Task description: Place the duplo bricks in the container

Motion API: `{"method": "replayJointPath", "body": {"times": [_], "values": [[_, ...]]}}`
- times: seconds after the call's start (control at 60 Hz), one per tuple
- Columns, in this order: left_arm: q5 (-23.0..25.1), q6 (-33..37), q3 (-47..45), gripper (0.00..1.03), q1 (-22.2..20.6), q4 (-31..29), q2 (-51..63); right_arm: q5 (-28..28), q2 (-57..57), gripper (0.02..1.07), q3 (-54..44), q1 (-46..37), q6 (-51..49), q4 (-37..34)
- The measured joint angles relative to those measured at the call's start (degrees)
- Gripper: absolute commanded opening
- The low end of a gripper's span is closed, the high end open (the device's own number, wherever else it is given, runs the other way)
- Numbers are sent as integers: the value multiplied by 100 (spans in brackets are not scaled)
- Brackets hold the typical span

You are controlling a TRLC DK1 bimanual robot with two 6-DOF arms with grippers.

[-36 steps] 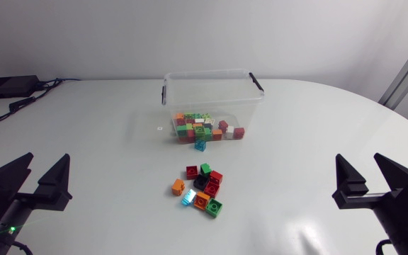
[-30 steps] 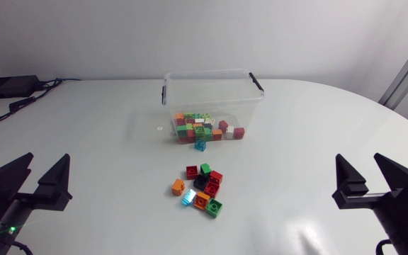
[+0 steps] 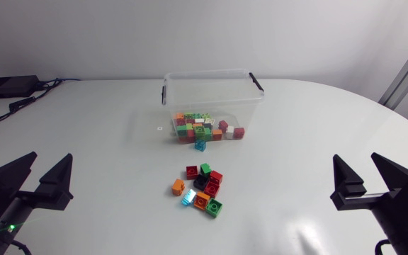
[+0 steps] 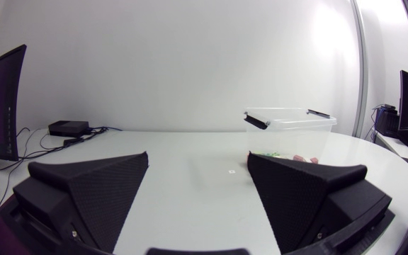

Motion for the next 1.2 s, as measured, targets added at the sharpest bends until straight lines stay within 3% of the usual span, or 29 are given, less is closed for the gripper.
{"method": "replayJointPath", "body": {"times": [0.25, 0.533, 0.85, 1.017, 1.2], "values": [[-4, 0, 984, 97, -614, -28, 1676, -20, 560, 103, 472, 149, 0, 57], [-168, 221, 1897, 92, -1585, -122, 3692, -37, 2181, 102, 1143, 501, 0, 66], [-192, 1381, 3045, 87, -1908, -647, 6540, 20, 3930, 102, 2271, 988, -278, -903], [-186, 2476, 3521, 86, -2275, -1038, 7436, -114, 4457, 102, 2544, 1226, -302, -1292], [-4, 3497, 3832, 90, -2328, -1108, 7879, -302, 4927, 102, 2789, 1523, -304, -1633]]}}
